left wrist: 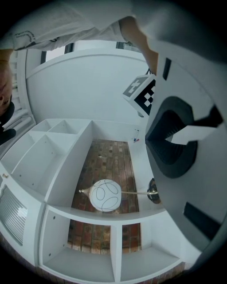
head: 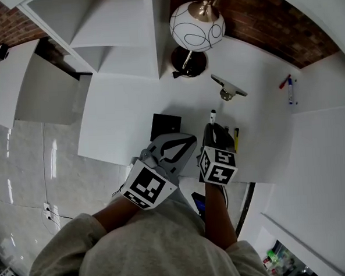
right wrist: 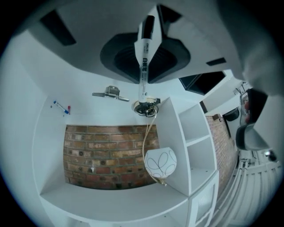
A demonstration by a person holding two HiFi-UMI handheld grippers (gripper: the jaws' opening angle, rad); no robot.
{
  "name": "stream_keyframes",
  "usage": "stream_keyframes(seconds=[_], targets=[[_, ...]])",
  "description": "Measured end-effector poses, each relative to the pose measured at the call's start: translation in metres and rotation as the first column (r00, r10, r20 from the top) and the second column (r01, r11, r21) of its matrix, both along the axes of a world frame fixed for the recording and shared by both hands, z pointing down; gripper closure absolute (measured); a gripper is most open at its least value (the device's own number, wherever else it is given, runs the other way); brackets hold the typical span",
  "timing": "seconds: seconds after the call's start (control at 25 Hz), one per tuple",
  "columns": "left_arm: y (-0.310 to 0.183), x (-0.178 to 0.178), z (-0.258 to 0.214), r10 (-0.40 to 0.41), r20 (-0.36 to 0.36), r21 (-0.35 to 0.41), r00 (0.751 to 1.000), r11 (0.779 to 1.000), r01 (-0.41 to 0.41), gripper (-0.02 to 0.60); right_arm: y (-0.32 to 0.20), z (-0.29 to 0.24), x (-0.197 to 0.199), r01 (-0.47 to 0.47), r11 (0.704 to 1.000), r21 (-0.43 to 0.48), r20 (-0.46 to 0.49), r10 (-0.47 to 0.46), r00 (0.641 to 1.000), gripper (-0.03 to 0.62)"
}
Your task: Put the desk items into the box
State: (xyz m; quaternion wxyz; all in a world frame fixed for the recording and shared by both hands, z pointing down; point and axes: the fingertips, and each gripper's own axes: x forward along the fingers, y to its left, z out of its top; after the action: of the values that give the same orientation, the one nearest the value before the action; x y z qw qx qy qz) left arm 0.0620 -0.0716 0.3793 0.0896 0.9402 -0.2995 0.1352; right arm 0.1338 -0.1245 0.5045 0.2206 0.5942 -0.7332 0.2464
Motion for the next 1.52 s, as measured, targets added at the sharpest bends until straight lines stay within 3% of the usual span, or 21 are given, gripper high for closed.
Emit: stream_keyframes(seconds=[0.52,1.0,1.52], targets=[[0.018,-0.011,-0.022,-0.024,-0.011,0.058,1.0,0.998,0.024,0.575,0.011,-0.059,-0.013,0.0,0.972,0.234,-0.023,0.005,1.0,0.519],[0.024,-0.034,-0.023,-0.085,-0.02,0.057,0.996,0.995,0.086,0.574,0.018,-0.097,-0.033,0.026,0.908,0.419,-0.004,-0.026,1.0,0.517],[0.022,-0.054,-0.021,-0.137,-0.006,0.057,0.991,0.989,0.137,0.575,0.015,-0.107,-0.063,0.083,0.874,0.48,0.025,-0.107,0.994,0.517]])
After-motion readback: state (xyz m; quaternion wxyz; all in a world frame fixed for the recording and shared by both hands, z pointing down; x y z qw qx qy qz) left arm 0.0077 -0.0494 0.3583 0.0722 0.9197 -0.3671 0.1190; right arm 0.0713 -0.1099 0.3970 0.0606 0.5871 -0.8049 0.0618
